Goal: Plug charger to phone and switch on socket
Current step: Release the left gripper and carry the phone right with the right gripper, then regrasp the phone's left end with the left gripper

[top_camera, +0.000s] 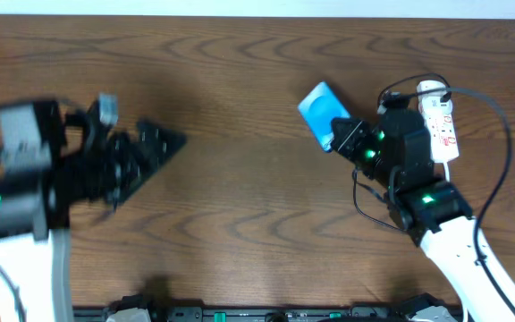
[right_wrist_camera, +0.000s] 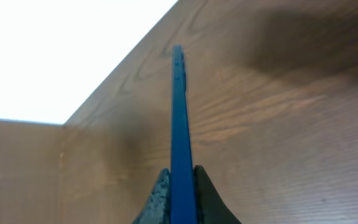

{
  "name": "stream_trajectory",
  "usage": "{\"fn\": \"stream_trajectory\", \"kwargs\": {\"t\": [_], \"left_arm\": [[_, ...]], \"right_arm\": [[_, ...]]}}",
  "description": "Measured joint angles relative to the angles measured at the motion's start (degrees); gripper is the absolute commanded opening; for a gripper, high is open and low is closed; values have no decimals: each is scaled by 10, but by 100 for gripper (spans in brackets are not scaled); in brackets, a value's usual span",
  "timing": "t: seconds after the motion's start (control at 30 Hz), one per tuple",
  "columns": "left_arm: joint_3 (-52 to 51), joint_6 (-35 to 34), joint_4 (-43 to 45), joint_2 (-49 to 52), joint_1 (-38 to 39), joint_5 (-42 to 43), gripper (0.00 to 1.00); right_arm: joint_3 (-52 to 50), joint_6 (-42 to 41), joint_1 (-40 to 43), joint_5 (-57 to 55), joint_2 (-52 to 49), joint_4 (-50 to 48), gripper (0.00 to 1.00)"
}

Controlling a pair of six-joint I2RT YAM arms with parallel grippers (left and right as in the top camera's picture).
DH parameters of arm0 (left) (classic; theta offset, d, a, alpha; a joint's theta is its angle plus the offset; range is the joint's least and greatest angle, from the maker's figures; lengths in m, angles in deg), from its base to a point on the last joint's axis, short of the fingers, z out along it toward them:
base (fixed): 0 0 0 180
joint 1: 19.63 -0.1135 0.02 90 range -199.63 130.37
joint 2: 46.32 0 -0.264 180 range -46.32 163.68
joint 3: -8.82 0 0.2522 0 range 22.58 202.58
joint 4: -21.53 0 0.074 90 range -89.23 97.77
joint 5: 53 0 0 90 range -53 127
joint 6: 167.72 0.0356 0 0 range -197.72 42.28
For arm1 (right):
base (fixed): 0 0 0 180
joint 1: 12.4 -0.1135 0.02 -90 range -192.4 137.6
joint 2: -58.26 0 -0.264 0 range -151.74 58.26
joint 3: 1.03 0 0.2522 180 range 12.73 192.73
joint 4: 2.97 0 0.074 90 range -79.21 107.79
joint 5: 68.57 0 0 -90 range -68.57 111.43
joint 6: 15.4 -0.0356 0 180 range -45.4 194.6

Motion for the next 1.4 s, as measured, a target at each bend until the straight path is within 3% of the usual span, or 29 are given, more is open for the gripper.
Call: {"fn": "stream_trajectory", "kwargs": {"t": [0.13,0.27,0.4,0.57,0.83,0.97,1.1,1.4], "left_arm": [[-3,24,-82,-103,0,-147,98],[-42,24,-76,-203,0,-221,98],[-129,-18,10,-282,0,-251,98],[-275,-112,160,-316,0,-256,98],[-485,-308,560,-236,0,-113,98],[-513,-391,685,-148,10,-34,98],[-516,-456,829,-60,68,19,98],[-517,-555,1024,65,194,49,98]], "right_arm": [[-116,-6,12,93,-5,-187,1],[-194,-35,14,155,-6,-333,1],[-235,-82,16,184,-6,-419,1],[-241,-114,16,196,-6,-435,1],[-241,-139,16,204,-6,-438,1],[-242,-149,16,208,-6,-438,1],[-242,-168,16,209,-7,-438,1],[-242,-218,7,203,-8,-438,1]]}}
